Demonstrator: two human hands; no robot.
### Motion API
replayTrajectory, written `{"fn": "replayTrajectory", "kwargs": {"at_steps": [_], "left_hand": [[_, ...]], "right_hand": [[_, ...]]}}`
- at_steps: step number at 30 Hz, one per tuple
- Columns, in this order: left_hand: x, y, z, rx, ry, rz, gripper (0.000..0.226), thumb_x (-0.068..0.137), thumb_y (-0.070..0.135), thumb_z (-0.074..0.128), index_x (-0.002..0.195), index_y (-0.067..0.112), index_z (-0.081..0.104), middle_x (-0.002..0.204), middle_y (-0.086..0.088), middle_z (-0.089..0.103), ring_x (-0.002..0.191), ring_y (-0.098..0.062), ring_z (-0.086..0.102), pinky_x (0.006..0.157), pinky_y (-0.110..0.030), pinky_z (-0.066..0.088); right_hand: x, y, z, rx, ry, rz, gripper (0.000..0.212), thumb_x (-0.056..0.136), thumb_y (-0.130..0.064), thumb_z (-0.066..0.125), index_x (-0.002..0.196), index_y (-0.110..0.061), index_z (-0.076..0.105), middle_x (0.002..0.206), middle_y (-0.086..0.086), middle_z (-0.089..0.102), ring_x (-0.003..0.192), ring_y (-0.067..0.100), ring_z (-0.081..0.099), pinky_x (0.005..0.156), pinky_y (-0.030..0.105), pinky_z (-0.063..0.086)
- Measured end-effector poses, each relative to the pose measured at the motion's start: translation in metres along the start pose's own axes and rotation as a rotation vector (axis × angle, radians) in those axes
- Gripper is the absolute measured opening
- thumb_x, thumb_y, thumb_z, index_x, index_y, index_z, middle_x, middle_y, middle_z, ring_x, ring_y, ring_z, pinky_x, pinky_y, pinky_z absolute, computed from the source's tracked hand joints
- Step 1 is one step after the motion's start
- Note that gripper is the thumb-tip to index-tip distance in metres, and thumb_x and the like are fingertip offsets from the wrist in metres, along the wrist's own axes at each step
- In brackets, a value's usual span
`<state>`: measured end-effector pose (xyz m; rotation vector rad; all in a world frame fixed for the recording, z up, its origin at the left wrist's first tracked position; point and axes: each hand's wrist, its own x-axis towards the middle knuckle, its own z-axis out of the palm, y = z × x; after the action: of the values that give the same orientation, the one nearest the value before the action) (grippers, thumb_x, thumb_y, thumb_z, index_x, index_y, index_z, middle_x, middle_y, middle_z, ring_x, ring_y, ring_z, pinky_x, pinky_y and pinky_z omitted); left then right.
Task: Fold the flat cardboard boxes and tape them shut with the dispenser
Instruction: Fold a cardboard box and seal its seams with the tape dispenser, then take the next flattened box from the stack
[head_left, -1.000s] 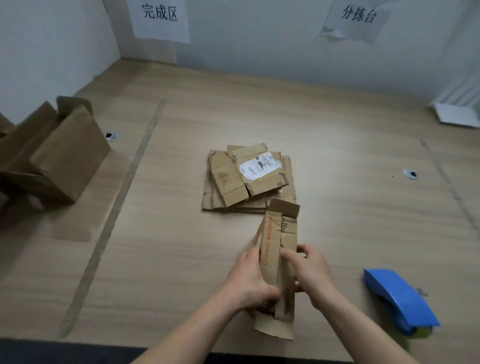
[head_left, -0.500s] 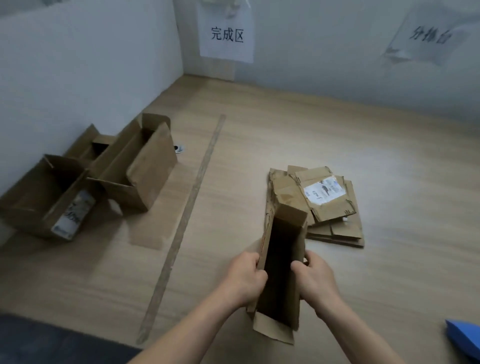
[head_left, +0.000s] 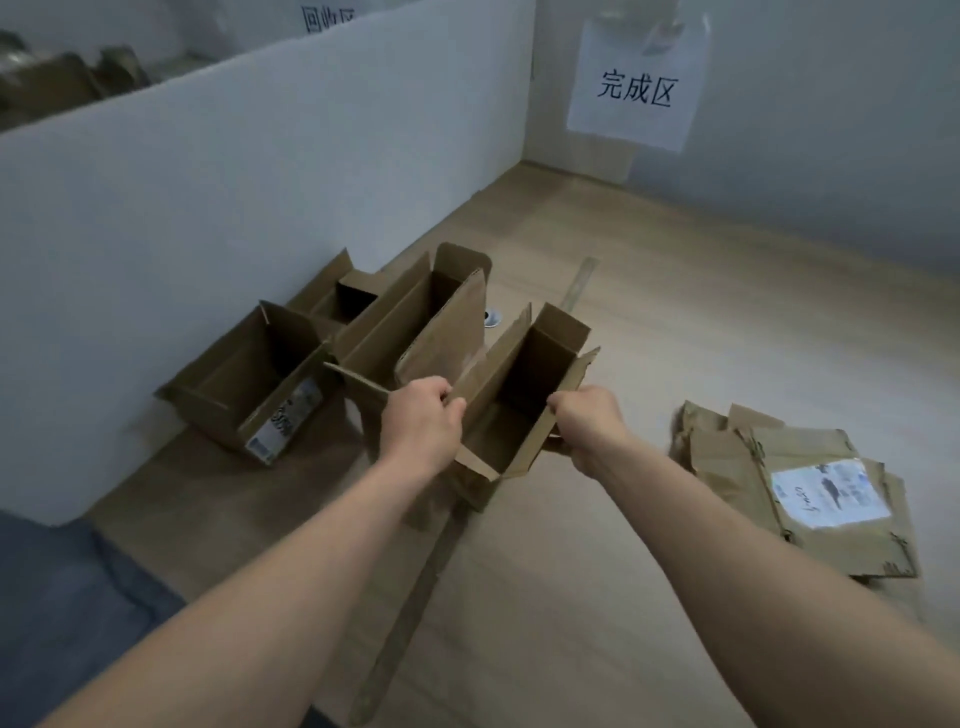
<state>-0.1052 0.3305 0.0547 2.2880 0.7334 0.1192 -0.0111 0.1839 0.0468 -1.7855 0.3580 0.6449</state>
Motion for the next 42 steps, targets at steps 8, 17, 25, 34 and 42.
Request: {"fn": "replayTrajectory", "kwargs": {"at_steps": [8, 17, 25, 34, 42], "left_hand": [[0.047, -0.013, 0.006, 0.152, 0.154, 0.097, 0.014, 0.100, 0.007, 0.047, 0.093, 0.019, 0.048, 0.082, 0.001, 0.057, 0.072, -0.008, 0.056, 0.055, -0.011, 0.031], [0.061, -0.017, 0.012, 0.375, 0.091, 0.196, 0.034, 0.098, 0.015, 0.052, 0.132, 0.013, 0.058, 0.143, -0.007, 0.045, 0.117, -0.028, 0.058, 0.087, -0.034, 0.053], [0.035, 0.019, 0.019, 0.425, 0.270, 0.428, 0.024, 0.091, 0.015, 0.057, 0.113, 0.013, 0.068, 0.138, -0.013, 0.049, 0.130, -0.034, 0.042, 0.094, -0.050, 0.047], [-0.056, 0.091, 0.155, 0.218, -0.226, 0.593, 0.071, 0.081, 0.037, 0.076, 0.141, 0.010, 0.049, 0.152, -0.016, 0.037, 0.140, -0.032, 0.034, 0.116, -0.042, 0.033], [-0.102, 0.112, 0.278, 0.389, -0.544, 0.314, 0.119, 0.075, 0.058, 0.076, 0.157, 0.019, 0.001, 0.162, -0.015, -0.018, 0.151, -0.032, -0.006, 0.121, -0.035, 0.008]], "right_hand": [[0.049, -0.021, 0.045, 0.013, 0.020, -0.090, 0.011, 0.104, -0.017, 0.055, 0.098, -0.010, 0.061, 0.107, 0.012, 0.067, 0.094, 0.027, 0.069, 0.079, 0.039, 0.063], [0.054, -0.024, 0.044, -0.016, -0.162, -0.111, 0.053, 0.101, -0.036, 0.059, 0.145, -0.009, 0.050, 0.138, 0.009, 0.058, 0.121, 0.028, 0.059, 0.071, 0.032, 0.059], [0.042, 0.001, -0.010, 0.019, -0.112, -0.123, 0.057, 0.099, -0.035, 0.063, 0.148, -0.011, 0.049, 0.142, 0.008, 0.058, 0.124, 0.026, 0.057, 0.083, 0.040, 0.058], [0.014, 0.109, -0.201, -0.311, 0.437, -0.269, 0.059, 0.082, -0.007, 0.069, 0.139, -0.018, 0.060, 0.135, -0.002, 0.063, 0.120, 0.013, 0.058, 0.103, 0.026, 0.044], [0.033, 0.185, -0.345, -0.880, 0.391, -0.009, 0.104, 0.070, -0.010, 0.068, 0.158, -0.031, 0.017, 0.164, 0.012, 0.015, 0.150, 0.033, 0.023, 0.119, 0.045, 0.032]]}}
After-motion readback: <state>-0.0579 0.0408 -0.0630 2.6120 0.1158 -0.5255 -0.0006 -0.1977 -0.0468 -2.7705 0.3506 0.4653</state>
